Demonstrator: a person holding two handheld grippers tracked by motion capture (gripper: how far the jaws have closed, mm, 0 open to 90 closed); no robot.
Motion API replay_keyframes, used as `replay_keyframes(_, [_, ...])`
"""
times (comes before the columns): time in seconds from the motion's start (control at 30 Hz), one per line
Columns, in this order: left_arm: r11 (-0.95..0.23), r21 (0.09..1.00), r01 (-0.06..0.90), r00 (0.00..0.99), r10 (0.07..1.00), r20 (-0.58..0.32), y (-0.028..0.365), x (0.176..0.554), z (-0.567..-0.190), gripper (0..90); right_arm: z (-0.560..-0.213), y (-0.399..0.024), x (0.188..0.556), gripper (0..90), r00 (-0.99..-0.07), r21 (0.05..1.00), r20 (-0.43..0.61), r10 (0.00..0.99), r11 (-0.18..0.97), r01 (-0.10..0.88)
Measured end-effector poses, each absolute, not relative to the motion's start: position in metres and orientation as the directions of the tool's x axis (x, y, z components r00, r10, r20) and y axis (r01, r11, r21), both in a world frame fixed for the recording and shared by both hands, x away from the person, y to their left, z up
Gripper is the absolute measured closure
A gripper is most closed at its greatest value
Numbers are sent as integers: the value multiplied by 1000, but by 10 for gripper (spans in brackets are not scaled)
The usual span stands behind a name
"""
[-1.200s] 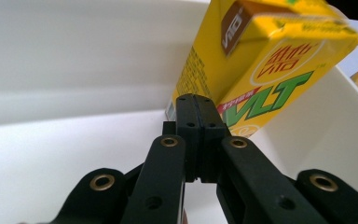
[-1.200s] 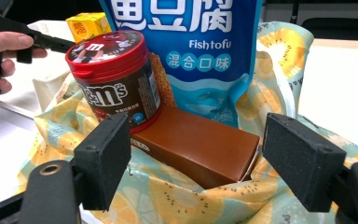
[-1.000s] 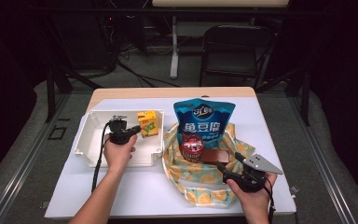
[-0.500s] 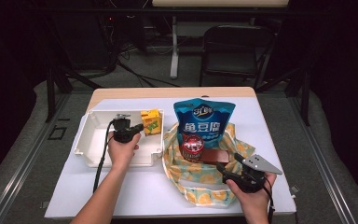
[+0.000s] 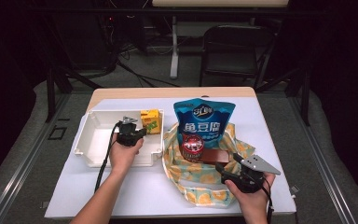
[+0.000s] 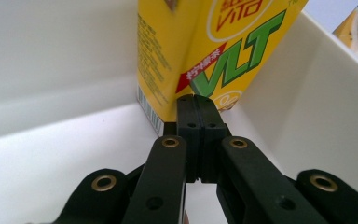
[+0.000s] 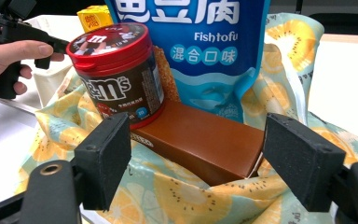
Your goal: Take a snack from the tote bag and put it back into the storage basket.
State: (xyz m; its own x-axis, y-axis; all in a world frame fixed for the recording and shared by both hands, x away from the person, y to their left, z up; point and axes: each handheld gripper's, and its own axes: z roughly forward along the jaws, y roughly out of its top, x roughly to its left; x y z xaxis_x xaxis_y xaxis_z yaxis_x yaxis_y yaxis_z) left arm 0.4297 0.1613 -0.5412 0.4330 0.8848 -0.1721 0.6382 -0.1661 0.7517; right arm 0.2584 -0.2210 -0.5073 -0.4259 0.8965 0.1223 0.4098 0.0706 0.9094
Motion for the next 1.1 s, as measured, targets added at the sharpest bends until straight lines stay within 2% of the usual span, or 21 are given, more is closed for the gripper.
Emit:
replay_keyframes(0.17, [-128,745,655,427,875,-225,157,436,-541,900,-509,-223,260,236,-424,909,125,897,68,412])
replay_keyframes(0.37, [-133,774,619,414,893,-178,165,424,-524,900,-507,-226,259,237,-420,910,130,898,60,409])
replay_keyframes(0.57, [-35,775,631,311,926,-212,185,433,-525,900,-507,-224,260,238,-420,912,131,898,57,406])
replay_keyframes(0.77, [-30,785,618,313,926,-210,171,443,-532,900,-507,-225,260,239,-422,910,127,898,65,411])
replay_keyframes(1.1, [-26,787,616,326,918,-225,174,442,-533,900,-507,-224,261,278,-441,911,128,888,70,405])
